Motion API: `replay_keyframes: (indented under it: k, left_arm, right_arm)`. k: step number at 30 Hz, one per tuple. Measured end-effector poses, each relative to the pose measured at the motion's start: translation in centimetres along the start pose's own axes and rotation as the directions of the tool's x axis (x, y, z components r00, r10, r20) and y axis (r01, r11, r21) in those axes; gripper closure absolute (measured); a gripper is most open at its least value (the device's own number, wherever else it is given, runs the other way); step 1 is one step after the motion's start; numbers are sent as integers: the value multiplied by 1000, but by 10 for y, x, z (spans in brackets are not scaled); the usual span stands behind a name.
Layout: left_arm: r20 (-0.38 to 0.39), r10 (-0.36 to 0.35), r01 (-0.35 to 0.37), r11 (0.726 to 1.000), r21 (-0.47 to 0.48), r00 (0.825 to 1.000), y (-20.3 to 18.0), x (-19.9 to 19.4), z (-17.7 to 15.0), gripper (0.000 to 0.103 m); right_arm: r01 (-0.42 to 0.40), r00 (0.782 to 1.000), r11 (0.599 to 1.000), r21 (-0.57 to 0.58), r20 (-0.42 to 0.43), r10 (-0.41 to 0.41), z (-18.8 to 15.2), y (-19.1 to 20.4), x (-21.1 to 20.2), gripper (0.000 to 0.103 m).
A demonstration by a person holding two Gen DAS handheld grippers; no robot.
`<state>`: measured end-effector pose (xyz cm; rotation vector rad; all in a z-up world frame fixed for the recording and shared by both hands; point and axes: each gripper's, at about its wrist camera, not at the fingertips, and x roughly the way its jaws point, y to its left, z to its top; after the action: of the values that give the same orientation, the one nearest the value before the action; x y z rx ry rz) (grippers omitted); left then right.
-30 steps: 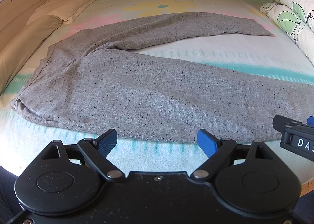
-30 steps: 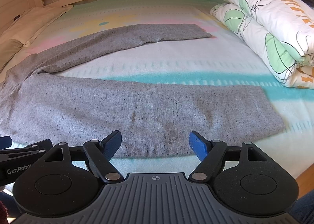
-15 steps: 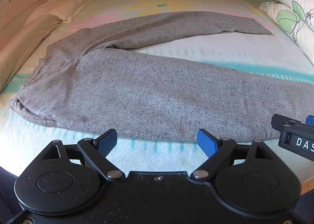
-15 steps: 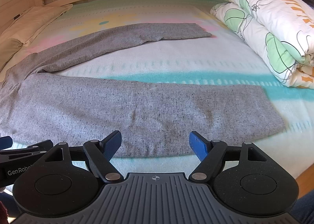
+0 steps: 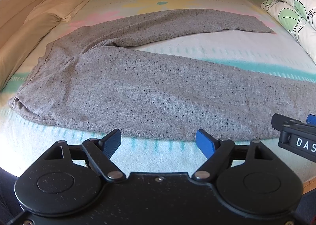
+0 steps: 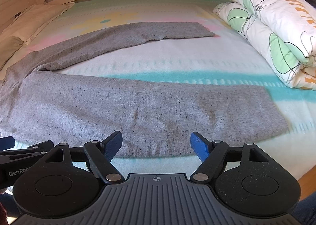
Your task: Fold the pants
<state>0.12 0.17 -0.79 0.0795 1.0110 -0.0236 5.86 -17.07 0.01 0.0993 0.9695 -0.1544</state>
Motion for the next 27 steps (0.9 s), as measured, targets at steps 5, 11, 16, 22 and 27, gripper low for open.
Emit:
replay_keyframes:
  k: [5,11,16,22,27]
  left_arm:
    - [-13,7,-7,1000,12,1000,0,2,0,29]
    - [15,15,-15,1000,10,1000,1,2,-2,34]
    - [68,66,-69,997,38,995,3,1,-1,34]
    - [100,44,-47,999,27,994,10,-3,-3,39]
    - [80,72,-73,997,9,994,20,-9,-2,39]
  right_arm:
    - [-1,1000,1000,-9,1,1,1,1,0,28]
    - [16,999,999,-41,35,-15,1,7,-3,34]
    - [14,999,999,-43,51,-11,5,11,-5,38]
    - [15,997,999,-38,80,-12,8,14,-10,39]
    - [-4,996,997,-76,87,11,9,18,-16,50]
